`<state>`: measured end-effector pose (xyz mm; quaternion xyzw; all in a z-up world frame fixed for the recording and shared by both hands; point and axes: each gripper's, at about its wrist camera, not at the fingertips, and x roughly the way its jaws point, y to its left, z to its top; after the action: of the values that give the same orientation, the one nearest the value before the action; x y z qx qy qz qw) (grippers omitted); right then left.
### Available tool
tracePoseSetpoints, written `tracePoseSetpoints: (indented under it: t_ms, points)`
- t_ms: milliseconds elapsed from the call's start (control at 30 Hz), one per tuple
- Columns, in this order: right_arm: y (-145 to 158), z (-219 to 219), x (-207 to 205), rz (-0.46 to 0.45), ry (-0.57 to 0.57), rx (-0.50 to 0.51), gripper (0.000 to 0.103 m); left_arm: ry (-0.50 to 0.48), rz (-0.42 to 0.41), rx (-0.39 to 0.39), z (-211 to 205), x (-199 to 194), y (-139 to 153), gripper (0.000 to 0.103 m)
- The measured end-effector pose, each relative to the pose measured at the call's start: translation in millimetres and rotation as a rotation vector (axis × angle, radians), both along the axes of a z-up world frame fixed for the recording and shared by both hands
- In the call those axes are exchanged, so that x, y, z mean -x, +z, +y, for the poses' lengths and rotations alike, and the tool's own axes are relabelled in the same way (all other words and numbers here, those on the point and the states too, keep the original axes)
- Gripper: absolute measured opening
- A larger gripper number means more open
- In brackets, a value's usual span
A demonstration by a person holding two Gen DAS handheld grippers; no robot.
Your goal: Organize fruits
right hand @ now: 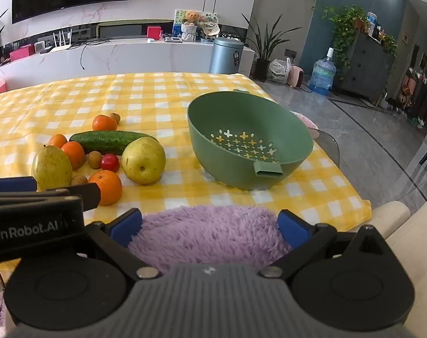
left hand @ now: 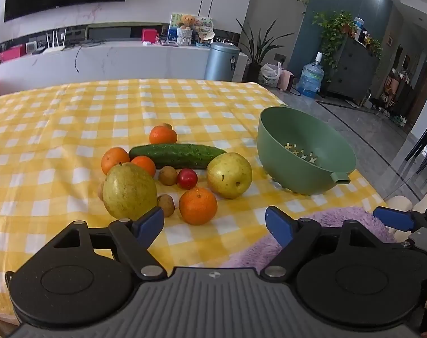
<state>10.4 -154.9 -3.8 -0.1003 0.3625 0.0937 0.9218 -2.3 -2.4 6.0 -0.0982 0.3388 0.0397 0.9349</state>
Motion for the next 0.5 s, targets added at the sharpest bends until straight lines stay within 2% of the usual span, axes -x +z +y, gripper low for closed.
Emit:
tracePoseSetpoints:
  t_ms: [33, 167, 500]
  points:
    - [0.1, 0.0, 0.0, 0.001, 0.001, -0.001, 0.099, -0.002, 0.0, -0.006, -1.3, 0.3, 2.0, 0.095]
    - [-0.4, 0.0, -0.8, 0.001, 0.0, -0.001, 0.099, -0.002, 0.014, 0.047, 5.5, 2.1, -1.6, 0.095]
    - [-0.3, -1.3, 0.0, -0.004, -0.002, -0.002, 0.099, 0.002, 0.023, 0.046, 2.8, -3.0, -6.4, 0.096]
